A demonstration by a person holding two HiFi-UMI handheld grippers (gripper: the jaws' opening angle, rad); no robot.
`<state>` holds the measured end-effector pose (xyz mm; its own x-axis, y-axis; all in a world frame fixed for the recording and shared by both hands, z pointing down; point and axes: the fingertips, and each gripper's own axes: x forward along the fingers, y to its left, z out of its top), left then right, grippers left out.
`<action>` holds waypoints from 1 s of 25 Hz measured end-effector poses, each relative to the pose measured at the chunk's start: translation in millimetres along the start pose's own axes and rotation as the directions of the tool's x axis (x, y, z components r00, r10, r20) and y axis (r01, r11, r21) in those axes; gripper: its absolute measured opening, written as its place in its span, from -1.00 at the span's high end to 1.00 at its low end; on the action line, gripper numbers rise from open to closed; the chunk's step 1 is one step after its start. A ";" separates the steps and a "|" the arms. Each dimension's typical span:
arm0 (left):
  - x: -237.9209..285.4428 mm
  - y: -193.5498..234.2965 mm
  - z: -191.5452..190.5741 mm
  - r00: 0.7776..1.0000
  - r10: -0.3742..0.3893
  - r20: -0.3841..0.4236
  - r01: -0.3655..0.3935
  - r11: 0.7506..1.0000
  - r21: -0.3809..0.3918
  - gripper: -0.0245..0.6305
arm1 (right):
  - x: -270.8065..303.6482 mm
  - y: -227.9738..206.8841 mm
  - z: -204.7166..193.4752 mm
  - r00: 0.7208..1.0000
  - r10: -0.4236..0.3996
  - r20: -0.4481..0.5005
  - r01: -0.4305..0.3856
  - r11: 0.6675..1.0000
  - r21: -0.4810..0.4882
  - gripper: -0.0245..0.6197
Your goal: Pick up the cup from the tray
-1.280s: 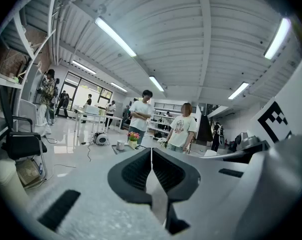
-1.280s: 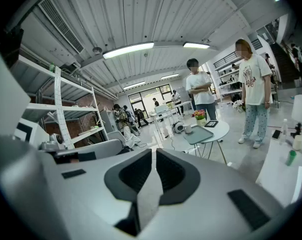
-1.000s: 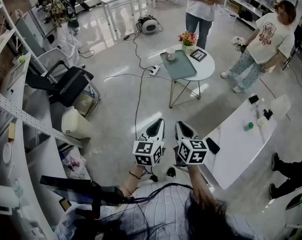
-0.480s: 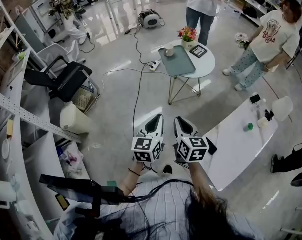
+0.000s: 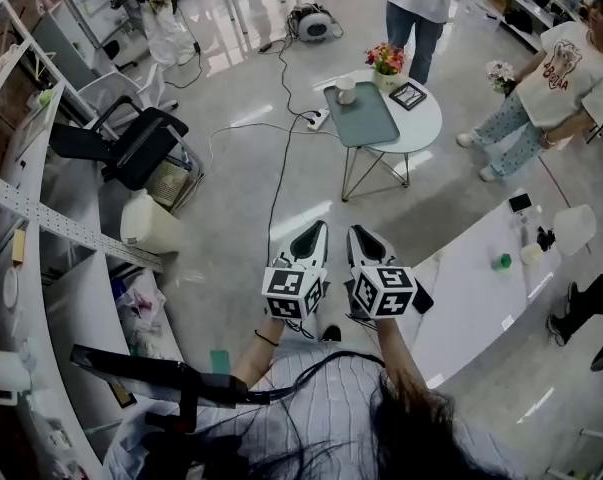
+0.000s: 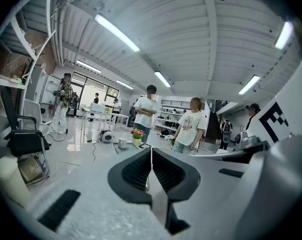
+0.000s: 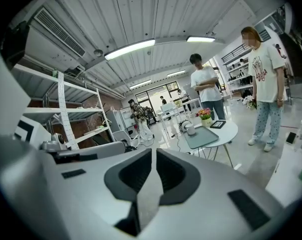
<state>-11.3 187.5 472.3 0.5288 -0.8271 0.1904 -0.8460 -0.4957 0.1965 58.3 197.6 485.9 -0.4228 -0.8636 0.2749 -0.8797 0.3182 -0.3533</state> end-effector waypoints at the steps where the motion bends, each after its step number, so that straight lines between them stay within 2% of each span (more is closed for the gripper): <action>1: 5.6 1.8 0.8 1.000 0.000 -0.001 0.000 1.000 0.002 0.86 | 4.8 -2.9 1.6 1.000 0.002 -0.002 -0.002 1.000 0.000 0.78; 9: 60.9 32.8 13.9 1.000 -0.015 -0.001 0.015 1.000 0.010 0.86 | 63.3 -24.7 25.1 1.000 -0.009 0.000 0.009 1.000 0.000 0.78; 12: 84.3 53.8 21.9 1.000 -0.020 -0.007 0.020 1.000 0.004 0.86 | 89.5 -28.0 35.0 1.000 -0.010 0.008 0.010 1.000 -0.016 0.78; 16: 116.9 83.6 34.2 0.999 -0.034 -0.023 0.034 0.999 -0.001 0.86 | 129.1 -34.5 47.4 1.000 -0.024 -0.002 0.024 1.000 0.010 0.78; 25: 188.7 154.7 59.3 0.995 -0.087 -0.040 0.087 0.996 -0.010 0.86 | 223.7 -44.5 70.5 0.996 -0.083 -0.026 0.083 0.996 0.009 0.78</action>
<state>-46.4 -61.0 481.6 0.6029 -0.7695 0.2105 -0.7961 -0.5630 0.2221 18.2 -37.3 500.0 -0.3538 -0.8763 0.3269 -0.9099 0.2416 -0.3371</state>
